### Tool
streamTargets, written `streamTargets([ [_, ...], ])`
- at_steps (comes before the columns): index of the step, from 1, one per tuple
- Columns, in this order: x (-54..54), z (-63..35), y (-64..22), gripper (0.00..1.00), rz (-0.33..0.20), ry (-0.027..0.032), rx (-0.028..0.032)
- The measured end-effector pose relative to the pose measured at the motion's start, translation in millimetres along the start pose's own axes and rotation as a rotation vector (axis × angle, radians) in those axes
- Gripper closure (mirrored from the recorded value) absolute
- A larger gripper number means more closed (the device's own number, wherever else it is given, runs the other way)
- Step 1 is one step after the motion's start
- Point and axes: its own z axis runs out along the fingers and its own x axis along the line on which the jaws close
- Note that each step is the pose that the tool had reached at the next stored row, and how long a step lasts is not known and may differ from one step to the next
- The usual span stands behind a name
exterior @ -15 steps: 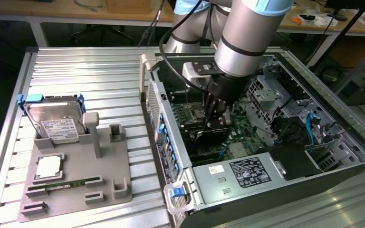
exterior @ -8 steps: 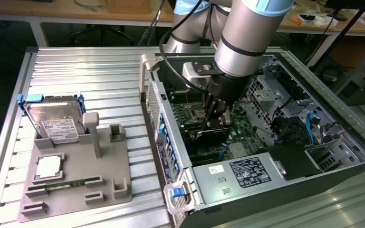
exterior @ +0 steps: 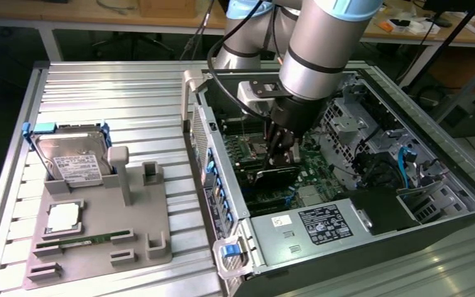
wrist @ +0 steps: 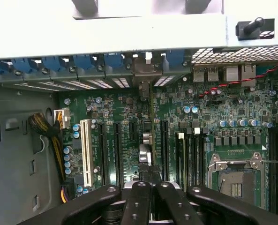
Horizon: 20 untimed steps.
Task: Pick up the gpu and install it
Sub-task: 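Press down on the gpu until it lock into place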
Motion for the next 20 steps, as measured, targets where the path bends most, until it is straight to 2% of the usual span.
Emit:
streamTargets([
  [6, 0.0, 0.3, 0.1, 0.89, 0.000, 0.0009, 0.0002],
  [7, -0.1, 2.6, 0.0, 0.89, 0.000, 0.0008, 0.0003],
  [9, 0.0, 17.1, 3.4, 0.89, 0.000, 0.0014, 0.0000],
  [10, 0.0, 19.5, 3.5, 0.89, 0.000, 0.0020, -0.0003],
  [11, 0.6, 12.6, 6.1, 0.89, 0.000, -0.0045, -0.0200],
  [12, 2.0, 3.0, 15.5, 0.89, -0.001, -0.0184, -0.0369],
  [13, 3.0, -7.1, 30.9, 0.89, -0.001, -0.0294, -0.0449],
  [14, 3.7, -8.6, 47.1, 0.89, -0.001, -0.0297, -0.0532],
  [15, 4.3, -9.3, 60.8, 0.89, -0.001, -0.0289, -0.0769],
  [16, 4.8, -11.0, 71.6, 0.89, -0.002, -0.0284, -0.0879],
  [17, 4.9, -16.3, 71.8, 0.89, -0.001, -0.0282, -0.0929],
  [20, 5.0, -22.5, 72.6, 0.89, -0.001, -0.0279, -0.0994],
])
